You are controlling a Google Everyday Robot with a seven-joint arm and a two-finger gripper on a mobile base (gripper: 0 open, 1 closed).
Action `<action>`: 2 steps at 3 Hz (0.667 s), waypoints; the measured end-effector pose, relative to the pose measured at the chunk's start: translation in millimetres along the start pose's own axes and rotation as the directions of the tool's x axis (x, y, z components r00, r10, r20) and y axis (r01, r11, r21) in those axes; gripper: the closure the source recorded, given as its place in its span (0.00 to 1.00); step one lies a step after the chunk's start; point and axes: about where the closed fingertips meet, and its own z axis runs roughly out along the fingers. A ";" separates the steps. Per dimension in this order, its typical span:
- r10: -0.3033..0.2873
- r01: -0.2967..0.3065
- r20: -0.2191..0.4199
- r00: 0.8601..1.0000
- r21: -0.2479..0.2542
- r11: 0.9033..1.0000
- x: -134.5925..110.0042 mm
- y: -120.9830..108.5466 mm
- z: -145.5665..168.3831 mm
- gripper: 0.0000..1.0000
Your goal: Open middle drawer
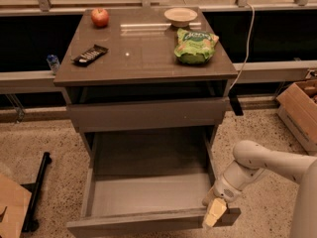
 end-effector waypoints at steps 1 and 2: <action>0.031 -0.031 0.026 0.999 -0.021 0.999 17.9 26.6 4.0 0.00; 0.039 -0.039 0.025 0.999 -0.030 0.999 23.5 31.3 6.7 0.00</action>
Offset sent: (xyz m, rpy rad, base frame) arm -0.0270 -0.0035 0.0040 0.0187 0.0210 -0.0268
